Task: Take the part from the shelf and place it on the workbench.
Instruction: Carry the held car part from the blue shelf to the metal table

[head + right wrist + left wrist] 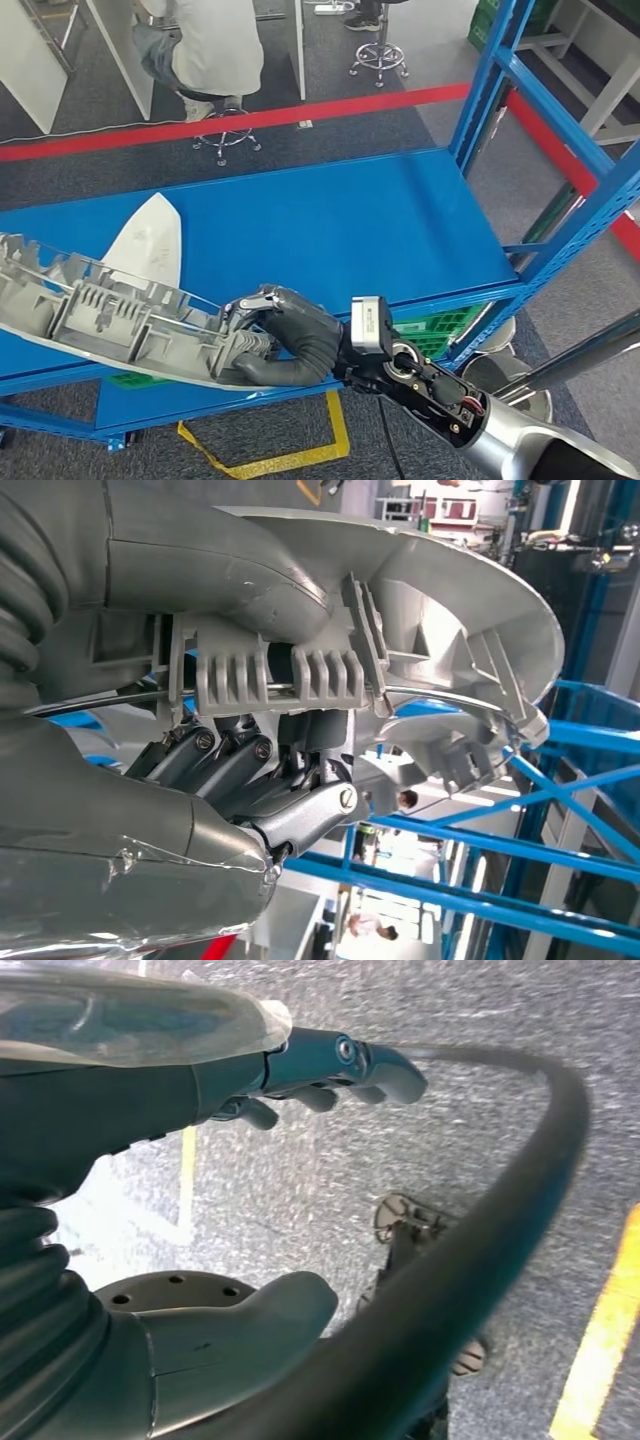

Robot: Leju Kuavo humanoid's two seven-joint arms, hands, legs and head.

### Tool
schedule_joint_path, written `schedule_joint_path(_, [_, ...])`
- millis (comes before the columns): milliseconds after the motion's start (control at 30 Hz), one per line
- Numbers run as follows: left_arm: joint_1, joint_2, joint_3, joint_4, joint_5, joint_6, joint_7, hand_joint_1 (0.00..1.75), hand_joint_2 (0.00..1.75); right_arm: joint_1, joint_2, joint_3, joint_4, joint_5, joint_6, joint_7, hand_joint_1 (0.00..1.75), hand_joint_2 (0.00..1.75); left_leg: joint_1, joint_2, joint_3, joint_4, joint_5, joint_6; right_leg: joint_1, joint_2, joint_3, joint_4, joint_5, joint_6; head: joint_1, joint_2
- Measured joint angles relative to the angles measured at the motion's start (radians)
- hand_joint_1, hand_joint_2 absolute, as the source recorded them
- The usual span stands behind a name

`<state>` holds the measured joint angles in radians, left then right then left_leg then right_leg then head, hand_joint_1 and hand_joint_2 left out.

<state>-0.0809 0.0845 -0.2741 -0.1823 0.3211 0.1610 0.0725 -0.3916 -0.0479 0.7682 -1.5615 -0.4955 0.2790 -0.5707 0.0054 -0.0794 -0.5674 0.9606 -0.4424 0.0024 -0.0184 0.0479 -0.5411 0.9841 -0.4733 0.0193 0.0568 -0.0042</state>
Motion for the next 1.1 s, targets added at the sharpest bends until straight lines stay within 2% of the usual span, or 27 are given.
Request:
schedule_joint_path(33, [0.002, 0.001, 0.000, 0.000, 0.000, 0.001, 0.000, 0.00, 1.75, -0.001, 0.002, 0.000, 0.001, 0.000, 0.001, 0.001, 1.75, 1.75, 0.001, -0.003, -0.003, 0.001, -0.001, -0.006, -0.001, -0.007, 0.001, -0.003, 0.000, -0.006, 0.001, 0.000])
schedule_joint_path(100, [0.006, 0.001, 0.000, 0.001, -0.001, 0.002, -0.001, 0.00, 1.75, -0.004, 0.007, 0.000, 0.002, 0.002, 0.002, 0.004, 1.75, 1.75, 0.001, 0.019, -0.017, 0.032, -0.022, -0.016, -0.004, -0.022, 0.007, -0.011, 0.003, -0.016, -0.006, 0.000])
schedule_joint_path(133, [0.005, 0.001, 0.000, 0.001, -0.002, 0.002, -0.002, 0.00, 1.75, -0.006, 0.009, -0.001, 0.002, 0.003, 0.001, 0.005, 1.75, 1.75, 0.001, 0.036, -0.040, 0.078, -0.046, -0.021, -0.006, -0.031, 0.010, -0.015, 0.004, -0.021, -0.012, 0.000])
schedule_joint_path(200, [0.002, 0.001, 0.000, 0.001, -0.006, -0.001, -0.003, 0.00, 1.75, -0.007, 0.010, -0.001, 0.002, 0.004, -0.002, 0.008, 1.75, 1.75, 0.004, 0.062, -0.110, 0.210, -0.101, -0.029, -0.003, -0.051, 0.010, -0.016, 0.002, -0.027, -0.020, 0.000])
schedule_joint_path(233, [0.002, 0.001, 0.000, 0.001, -0.008, -0.003, -0.003, 0.00, 1.75, -0.007, 0.010, -0.001, 0.002, 0.006, -0.004, 0.009, 1.75, 1.75, 0.006, 0.066, -0.140, 0.263, -0.116, -0.031, -0.001, -0.061, 0.011, -0.016, 0.001, -0.029, -0.020, 0.000])
schedule_joint_path(267, [0.002, 0.001, -0.001, 0.001, -0.009, -0.004, -0.003, 0.00, 1.75, -0.007, 0.010, -0.002, 0.002, 0.007, -0.007, 0.011, 1.75, 1.75, 0.007, 0.069, -0.154, 0.284, -0.113, -0.032, -0.001, -0.070, 0.011, -0.016, 0.000, -0.029, -0.020, 0.000])
schedule_joint_path(300, [0.002, 0.001, -0.001, 0.001, -0.010, -0.006, -0.002, 0.00, 1.75, -0.007, 0.010, -0.002, 0.002, 0.008, -0.009, 0.013, 1.75, 1.75, 0.007, 0.071, -0.149, 0.266, -0.092, -0.031, 0.000, -0.078, 0.013, -0.015, -0.001, -0.029, -0.020, 0.000])
schedule_joint_path(333, [0.002, 0.001, -0.001, 0.001, -0.010, -0.006, -0.001, 0.00, 1.75, -0.007, 0.010, -0.002, 0.002, 0.009, -0.009, 0.015, 1.75, 1.75, 0.007, 0.076, -0.124, 0.213, -0.058, -0.029, 0.000, -0.085, 0.015, -0.015, -0.003, -0.029, -0.020, 0.000])
schedule_joint_path(400, [0.000, 0.002, -0.001, 0.001, -0.009, -0.008, 0.000, 0.00, 1.75, -0.007, 0.010, -0.002, 0.002, 0.010, -0.010, 0.018, 1.75, 1.75, 0.001, 0.106, -0.057, 0.075, 0.002, -0.021, 0.004, -0.097, 0.019, -0.015, -0.008, -0.023, -0.022, 0.000])
schedule_joint_path(433, [-0.002, 0.003, -0.001, 0.001, -0.008, -0.008, 0.000, 0.00, 1.75, -0.006, 0.010, -0.002, 0.001, 0.010, -0.010, 0.020, 1.75, 1.75, -0.003, 0.119, -0.035, 0.029, 0.015, -0.016, 0.007, -0.102, 0.020, -0.014, -0.011, -0.020, -0.021, 0.000])
schedule_joint_path(467, [-0.004, 0.003, -0.001, 0.001, -0.006, -0.009, 0.000, 0.00, 1.75, -0.006, 0.010, -0.001, 0.001, 0.011, -0.009, 0.022, 1.75, 1.75, -0.007, 0.128, -0.025, 0.005, 0.018, -0.011, 0.009, -0.109, 0.022, -0.015, -0.013, -0.016, -0.019, 0.000])
schedule_joint_path(533, [-0.005, 0.003, -0.001, 0.001, -0.003, -0.009, -0.002, 0.00, 1.75, -0.006, 0.011, -0.001, 0.001, 0.013, -0.008, 0.025, 1.75, 1.75, -0.010, 0.113, -0.024, -0.001, 0.016, -0.002, 0.012, -0.124, 0.026, -0.018, -0.017, -0.007, -0.016, 0.000])
schedule_joint_path(600, [-0.001, 0.003, -0.001, 0.001, -0.001, -0.008, -0.003, 0.00, 1.75, -0.006, 0.013, -0.001, 0.001, 0.015, -0.007, 0.026, 1.75, 1.75, -0.005, 0.097, -0.017, -0.008, 0.018, 0.007, 0.008, -0.111, 0.021, 0.006, -0.041, 0.004, -0.014, 0.000])
schedule_joint_path(633, [0.000, 0.003, -0.001, 0.001, -0.001, -0.008, -0.004, 0.00, 1.75, -0.006, 0.013, -0.001, 0.001, 0.016, -0.007, 0.026, 1.75, 1.75, -0.002, 0.088, -0.013, -0.012, 0.019, 0.013, 0.007, -0.094, 0.004, 0.047, -0.067, 0.007, -0.011, 0.000])
schedule_joint_path(700, [0.000, 0.002, -0.001, 0.001, -0.001, -0.008, -0.006, 0.00, 1.75, -0.004, 0.013, -0.001, 0.001, 0.016, -0.007, 0.027, 1.75, 1.75, -0.001, 0.070, -0.010, -0.013, 0.018, 0.019, 0.005, -0.062, -0.056, 0.183, -0.133, 0.010, -0.004, 0.000])
schedule_joint_path(733, [-0.001, 0.002, -0.001, 0.001, -0.001, -0.008, -0.006, 0.00, 1.75, -0.002, 0.013, -0.001, 0.001, 0.016, -0.007, 0.027, 1.75, 1.75, -0.001, 0.059, -0.010, -0.013, 0.018, 0.021, 0.005, -0.057, -0.086, 0.246, -0.153, 0.011, -0.002, 0.000])
schedule_joint_path(767, [0.000, 0.001, -0.001, 0.001, -0.001, -0.009, -0.006, 0.00, 1.75, 0.000, 0.013, -0.001, 0.001, 0.016, -0.006, 0.027, 1.75, 1.75, -0.001, 0.046, -0.008, -0.012, 0.017, 0.021, 0.005, -0.054, -0.105, 0.280, -0.155, 0.012, 0.000, 0.000])
schedule_joint_path(800, [0.000, -0.001, -0.001, 0.001, -0.001, -0.010, -0.006, 0.00, 1.75, 0.001, 0.013, -0.001, 0.001, 0.017, -0.006, 0.027, 1.75, 1.75, -0.002, 0.033, -0.006, -0.012, 0.016, 0.021, 0.005, -0.052, -0.106, 0.274, -0.136, 0.011, 0.001, 0.000])
schedule_joint_path(833, [0.000, -0.002, -0.001, 0.001, -0.001, -0.011, -0.006, 0.00, 1.75, 0.002, 0.013, -0.001, 0.001, 0.017, -0.006, 0.027, 1.75, 1.75, -0.001, 0.019, -0.003, -0.011, 0.015, 0.021, 0.005, -0.049, -0.088, 0.229, -0.100, 0.010, 0.003, 0.000])
schedule_joint_path(867, [0.000, -0.003, -0.001, 0.001, -0.001, -0.011, -0.006, 0.00, 1.75, 0.002, 0.013, -0.001, 0.001, 0.017, -0.005, 0.027, 1.75, 1.75, -0.001, 0.005, 0.001, -0.010, 0.013, 0.019, 0.004, -0.038, -0.060, 0.158, -0.056, 0.007, 0.005, 0.000])
schedule_joint_path(900, [0.000, -0.004, -0.001, 0.001, -0.001, -0.011, -0.006, 0.00, 1.75, 0.002, 0.013, -0.001, 0.001, 0.017, -0.003, 0.027, 1.75, 1.75, -0.002, -0.007, 0.002, -0.009, 0.011, 0.016, 0.002, -0.017, -0.032, 0.092, -0.024, 0.004, 0.007, 0.000])
schedule_joint_path(933, [-0.001, -0.005, -0.001, 0.001, 0.000, -0.011, -0.006, 0.00, 1.75, 0.002, 0.013, 0.000, 0.001, 0.017, -0.001, 0.027, 1.75, 1.75, -0.002, -0.018, 0.001, -0.006, 0.010, 0.012, 0.001, 0.001, -0.009, 0.038, -0.008, 0.002, 0.008, 0.000])
schedule_joint_path(1000, [0.000, -0.005, -0.001, 0.001, 0.001, -0.011, -0.006, 0.00, 1.75, 0.002, 0.013, 0.000, 0.002, 0.018, 0.004, 0.027, 1.75, 1.75, -0.001, -0.038, -0.008, -0.003, 0.013, 0.002, 0.001, 0.019, 0.014, -0.001, -0.010, -0.003, 0.008, 0.000])
schedule_joint_path(1033, [0.002, -0.004, -0.001, 0.001, 0.002, -0.011, -0.006, 0.00, 1.75, 0.002, 0.013, 0.000, 0.002, 0.019, 0.005, 0.027, 1.75, 1.75, 0.000, -0.048, -0.012, -0.004, 0.016, -0.004, 0.000, 0.012, 0.020, -0.009, -0.011, -0.008, 0.008, 0.000])
schedule_joint_path(1067, [0.005, -0.004, -0.001, 0.001, 0.002, -0.010, -0.006, 0.00, 1.75, 0.002, 0.014, 0.000, 0.002, 0.020, 0.006, 0.027, 1.75, 1.75, 0.001, -0.044, -0.015, -0.003, 0.015, -0.010, -0.001, 0.002, 0.024, -0.012, -0.009, -0.013, 0.008, 0.000])
schedule_joint_path(1100, [0.008, -0.004, -0.001, 0.001, 0.003, -0.008, -0.005, 0.00, 1.75, 0.002, 0.015, 0.000, 0.002, 0.020, 0.006, 0.027, 1.75, 1.75, -0.001, -0.025, -0.021, 0.009, 0.007, -0.017, -0.003, -0.008, 0.027, -0.017, -0.006, -0.019, 0.005, 0.000])
